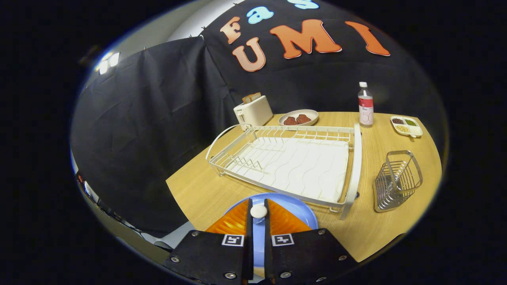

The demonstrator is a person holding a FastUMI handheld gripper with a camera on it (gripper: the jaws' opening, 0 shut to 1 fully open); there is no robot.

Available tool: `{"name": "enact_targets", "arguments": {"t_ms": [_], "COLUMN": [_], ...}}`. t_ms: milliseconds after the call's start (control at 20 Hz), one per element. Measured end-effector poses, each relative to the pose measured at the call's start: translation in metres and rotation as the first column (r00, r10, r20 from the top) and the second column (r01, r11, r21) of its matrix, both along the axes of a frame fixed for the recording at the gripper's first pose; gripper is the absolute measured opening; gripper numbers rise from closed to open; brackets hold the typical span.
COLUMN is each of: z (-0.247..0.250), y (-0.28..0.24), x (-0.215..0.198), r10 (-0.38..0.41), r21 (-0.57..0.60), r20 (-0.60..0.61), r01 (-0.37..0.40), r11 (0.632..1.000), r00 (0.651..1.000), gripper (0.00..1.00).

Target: Take the plate from the dish rack, then take the spoon from the basket and place it into the plate.

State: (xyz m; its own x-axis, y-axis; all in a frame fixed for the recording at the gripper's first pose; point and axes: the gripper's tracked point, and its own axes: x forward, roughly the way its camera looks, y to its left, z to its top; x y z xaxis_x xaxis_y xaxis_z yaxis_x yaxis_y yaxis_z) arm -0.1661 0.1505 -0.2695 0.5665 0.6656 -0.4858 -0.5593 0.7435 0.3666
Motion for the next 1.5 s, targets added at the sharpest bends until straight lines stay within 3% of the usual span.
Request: {"name": "enact_targets", "arguments": {"t_ms": [200,700,900,1100,1350,1500], "z": [-0.013,-0.065,-0.057,-0.021,0.059,0.11], "y": [-0.012,-0.031,-0.036,-0.042,-0.052,-0.062], "x": [-0.01,-0.033,-0.027,-0.008,0.027,0.047], "r10": [-0.035,-0.044,-0.07,-0.135,-0.215,-0.259], "r21": [-0.017,-0.182,-0.199,-0.15,-0.07,-0.044], "r20": [-0.046,-0.143,-0.132,-0.094,0.066,0.181], "r01": [0.034,0.018,0.043,0.12,0.22,0.271], "r11": [0.999,0.983,0.979,0.981,0.973,0.962], "r00": [0.998,0.989,0.989,0.986,0.974,0.949], "gripper": [0.11,0.22,0.28,0.45,0.61,0.72]}}
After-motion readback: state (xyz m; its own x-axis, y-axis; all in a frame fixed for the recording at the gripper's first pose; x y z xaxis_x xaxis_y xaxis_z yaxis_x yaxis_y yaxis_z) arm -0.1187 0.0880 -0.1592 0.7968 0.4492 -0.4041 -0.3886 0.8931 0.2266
